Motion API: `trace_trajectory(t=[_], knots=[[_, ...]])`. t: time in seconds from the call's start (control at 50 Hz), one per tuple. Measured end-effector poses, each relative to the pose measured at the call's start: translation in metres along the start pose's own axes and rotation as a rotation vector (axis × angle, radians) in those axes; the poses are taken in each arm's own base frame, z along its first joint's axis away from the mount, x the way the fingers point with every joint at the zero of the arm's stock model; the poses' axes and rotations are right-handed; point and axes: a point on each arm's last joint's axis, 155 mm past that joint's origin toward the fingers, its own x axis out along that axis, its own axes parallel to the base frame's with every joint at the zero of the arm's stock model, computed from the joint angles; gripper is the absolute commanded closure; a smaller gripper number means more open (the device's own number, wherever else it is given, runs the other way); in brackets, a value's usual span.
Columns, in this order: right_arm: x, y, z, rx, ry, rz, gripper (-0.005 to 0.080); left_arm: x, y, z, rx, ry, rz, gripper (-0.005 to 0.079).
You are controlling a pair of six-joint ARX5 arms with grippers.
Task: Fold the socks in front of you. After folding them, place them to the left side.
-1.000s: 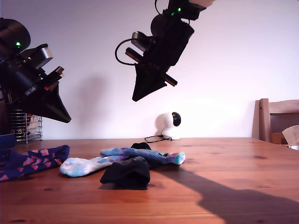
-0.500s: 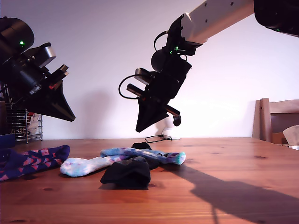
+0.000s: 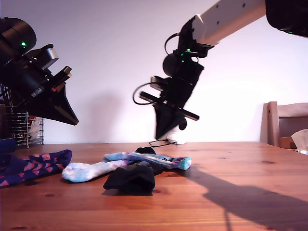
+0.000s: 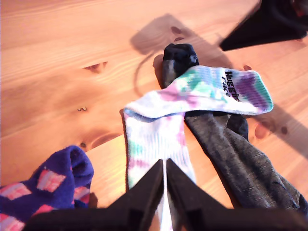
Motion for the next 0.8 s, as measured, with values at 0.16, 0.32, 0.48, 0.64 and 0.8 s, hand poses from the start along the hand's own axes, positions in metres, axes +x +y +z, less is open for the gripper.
trace_trajectory(t=[0.16,0.32,0.48,0.64,0.8], knots=[[0.002,-0.003,-0.01,-0.01,0.038,0.013,0.0765,0.0,0.0,0.0,0.0,-0.001,0.0,0.0764],[0.015,-0.003,-0.026,-0.008,0.101,0.034,0.0765,0.0,0.0,0.001,-0.003,-0.002,0.0,0.0764],[0.036,-0.011,-0.05,0.002,0.195,0.034,0.0765,-0.001,0.0,0.003,-0.004,-0.005,0.0,0.0764],[0.035,-0.02,-0.056,0.005,0.219,-0.014,0.0765,-0.001,0.0,0.004,-0.003,-0.007,0.0,0.0764],[0.03,-0.037,-0.056,-0.002,0.223,-0.103,0.0765,-0.001,-0.001,0.004,-0.003,-0.007,-0.002,0.0764]])
